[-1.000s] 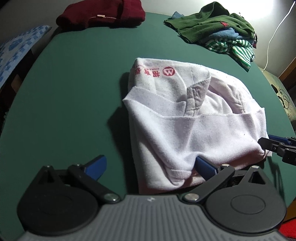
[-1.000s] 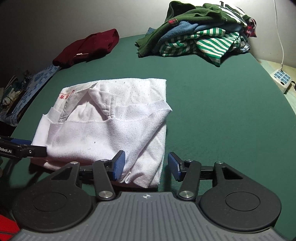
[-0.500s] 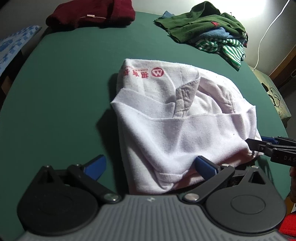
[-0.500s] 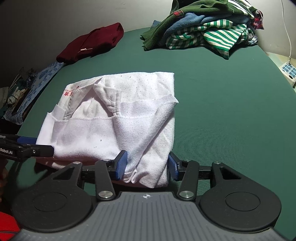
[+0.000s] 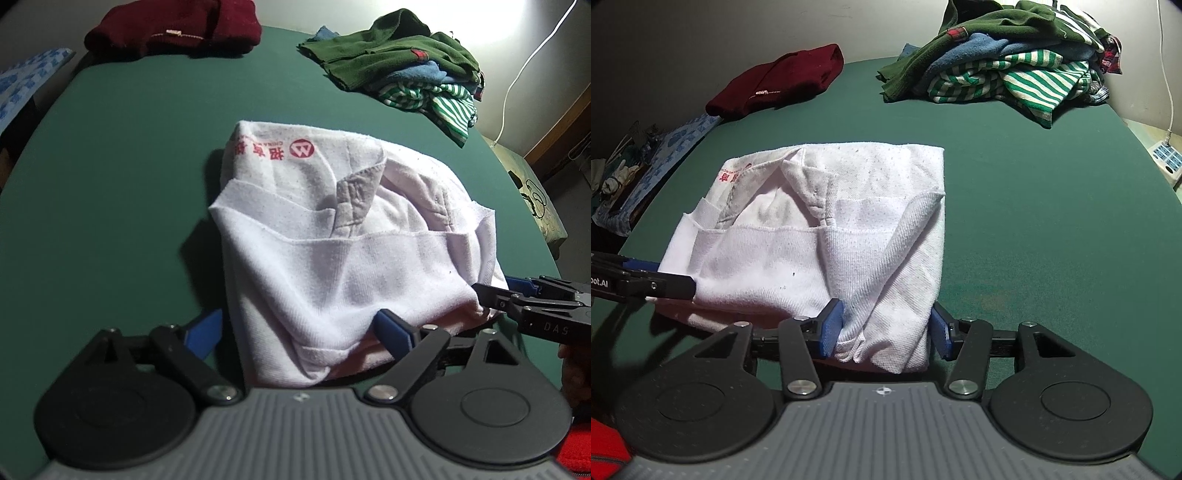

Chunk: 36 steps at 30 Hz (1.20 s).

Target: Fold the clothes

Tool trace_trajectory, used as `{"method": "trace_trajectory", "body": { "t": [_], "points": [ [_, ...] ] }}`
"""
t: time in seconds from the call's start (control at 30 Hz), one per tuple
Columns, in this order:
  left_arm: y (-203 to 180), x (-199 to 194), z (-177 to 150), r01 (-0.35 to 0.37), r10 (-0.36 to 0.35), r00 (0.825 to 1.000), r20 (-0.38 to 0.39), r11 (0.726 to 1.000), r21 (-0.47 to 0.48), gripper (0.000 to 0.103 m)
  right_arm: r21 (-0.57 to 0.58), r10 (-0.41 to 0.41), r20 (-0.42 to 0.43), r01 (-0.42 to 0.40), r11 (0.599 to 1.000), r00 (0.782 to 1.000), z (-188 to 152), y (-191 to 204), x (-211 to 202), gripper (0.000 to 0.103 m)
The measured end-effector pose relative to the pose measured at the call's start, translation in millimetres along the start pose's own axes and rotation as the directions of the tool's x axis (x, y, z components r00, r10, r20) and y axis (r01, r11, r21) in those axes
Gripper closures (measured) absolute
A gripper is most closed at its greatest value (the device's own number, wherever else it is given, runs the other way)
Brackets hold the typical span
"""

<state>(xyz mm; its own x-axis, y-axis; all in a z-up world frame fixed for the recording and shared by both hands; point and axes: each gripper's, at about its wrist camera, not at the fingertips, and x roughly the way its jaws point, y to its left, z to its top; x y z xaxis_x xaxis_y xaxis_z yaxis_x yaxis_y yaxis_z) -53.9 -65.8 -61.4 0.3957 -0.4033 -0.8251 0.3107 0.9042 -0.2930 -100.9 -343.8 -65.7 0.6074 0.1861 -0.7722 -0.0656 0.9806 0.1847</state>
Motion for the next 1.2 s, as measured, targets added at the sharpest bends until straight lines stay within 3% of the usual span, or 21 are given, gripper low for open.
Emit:
{"method": "trace_trajectory", "body": {
  "t": [0.4, 0.6, 0.93, 1.2],
  "points": [
    [6.0, -3.2, -2.8, 0.037, -0.036, 0.999, 0.022, 0.999, -0.036, 0.028, 0.001, 0.005, 0.002, -0.005, 1.000, 1.000, -0.2, -0.9, 0.3, 0.048],
    [4.3, -2.2, -2.8, 0.045, -0.045, 0.999, 0.015, 0.999, -0.024, 0.020, 0.037, 0.026, -0.006, -0.026, 0.999, 1.000, 3.1, -7.6, -1.5, 0.048],
    [19.0, 2.8, 12.8, 0.104, -0.107, 0.994, -0.021, 0.989, -0.110, 0.008, 0.178, 0.083, -0.025, -0.077, 0.981, 0.996, 16.7, -29.1, -1.9, 0.053],
    [19.3, 12.4, 25.3, 0.088, -0.089, 0.996, -0.008, 0.991, -0.100, 0.005, 0.156, 0.066, -0.044, -0.058, 0.986, 0.997, 30.6, -28.6, 13.0, 0.053]
  ]
}}
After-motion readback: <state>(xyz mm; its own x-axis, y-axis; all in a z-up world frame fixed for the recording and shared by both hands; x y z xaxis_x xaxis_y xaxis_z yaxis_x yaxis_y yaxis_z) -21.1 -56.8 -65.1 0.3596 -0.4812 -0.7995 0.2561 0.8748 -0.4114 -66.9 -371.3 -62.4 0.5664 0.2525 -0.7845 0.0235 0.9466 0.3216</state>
